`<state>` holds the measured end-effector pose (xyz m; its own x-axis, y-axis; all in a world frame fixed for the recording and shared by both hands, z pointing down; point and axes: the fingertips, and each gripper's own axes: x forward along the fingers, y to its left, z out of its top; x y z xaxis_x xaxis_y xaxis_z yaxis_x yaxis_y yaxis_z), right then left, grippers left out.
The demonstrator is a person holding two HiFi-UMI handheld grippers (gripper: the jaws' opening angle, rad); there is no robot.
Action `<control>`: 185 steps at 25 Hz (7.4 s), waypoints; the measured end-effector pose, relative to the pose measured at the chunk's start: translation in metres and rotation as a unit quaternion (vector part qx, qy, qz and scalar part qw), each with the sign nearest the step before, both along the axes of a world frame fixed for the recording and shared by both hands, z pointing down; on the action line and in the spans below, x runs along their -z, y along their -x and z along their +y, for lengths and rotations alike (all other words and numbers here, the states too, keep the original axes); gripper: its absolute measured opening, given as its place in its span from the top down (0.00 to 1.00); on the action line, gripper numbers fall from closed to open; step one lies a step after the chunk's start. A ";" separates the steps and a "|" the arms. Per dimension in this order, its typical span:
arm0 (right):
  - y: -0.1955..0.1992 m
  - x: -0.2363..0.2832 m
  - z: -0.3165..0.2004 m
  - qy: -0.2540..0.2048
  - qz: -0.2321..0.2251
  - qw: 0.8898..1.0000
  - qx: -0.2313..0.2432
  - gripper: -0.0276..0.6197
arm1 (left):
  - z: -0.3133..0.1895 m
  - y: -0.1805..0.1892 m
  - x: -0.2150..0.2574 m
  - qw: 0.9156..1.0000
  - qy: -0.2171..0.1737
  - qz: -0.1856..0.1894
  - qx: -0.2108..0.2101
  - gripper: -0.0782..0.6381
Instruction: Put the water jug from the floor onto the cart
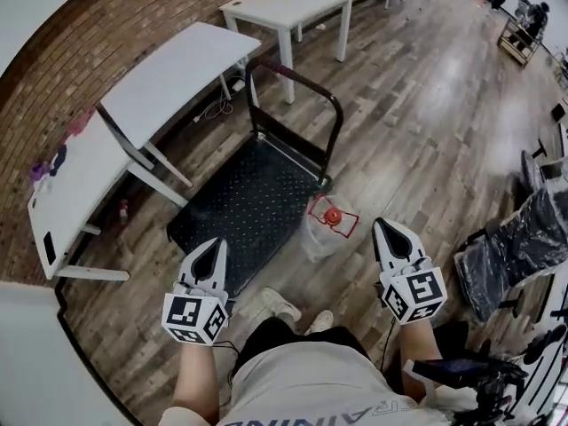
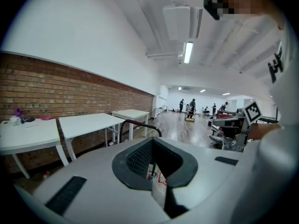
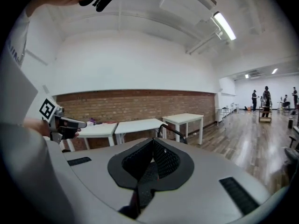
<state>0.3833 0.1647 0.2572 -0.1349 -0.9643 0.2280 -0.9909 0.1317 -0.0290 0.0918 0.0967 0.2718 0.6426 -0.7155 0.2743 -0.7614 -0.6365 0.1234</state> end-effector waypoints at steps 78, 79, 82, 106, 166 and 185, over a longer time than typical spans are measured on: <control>-0.045 -0.495 -0.133 0.387 0.063 0.920 0.012 0.47 | -0.122 0.056 -0.334 0.965 0.212 -0.083 0.127 0.89; -0.043 -0.485 -0.134 0.384 0.066 0.921 0.014 0.47 | -0.122 0.059 -0.330 0.965 0.211 -0.080 0.132 0.89; -0.040 -0.454 -0.140 0.371 0.074 0.926 0.023 0.47 | -0.124 0.069 -0.312 0.967 0.198 -0.067 0.144 0.89; 0.091 -0.198 -0.215 0.282 0.154 0.933 0.163 0.47 | -0.089 0.215 -0.132 0.954 0.084 -0.001 0.289 0.89; 0.653 -0.396 -0.434 0.245 0.231 0.786 0.518 0.47 | 0.065 0.374 -0.197 0.784 0.178 0.003 0.595 0.89; 0.511 -0.112 -0.340 0.036 0.086 0.894 0.438 0.86 | 0.029 0.372 -0.139 0.885 0.098 0.021 0.455 0.89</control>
<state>-0.1277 -0.1756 0.3695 -0.7883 -0.4881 0.3745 -0.4991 0.8633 0.0748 -0.2797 0.1258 0.4112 -0.1626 -0.8831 0.4401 -0.9397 0.2746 0.2040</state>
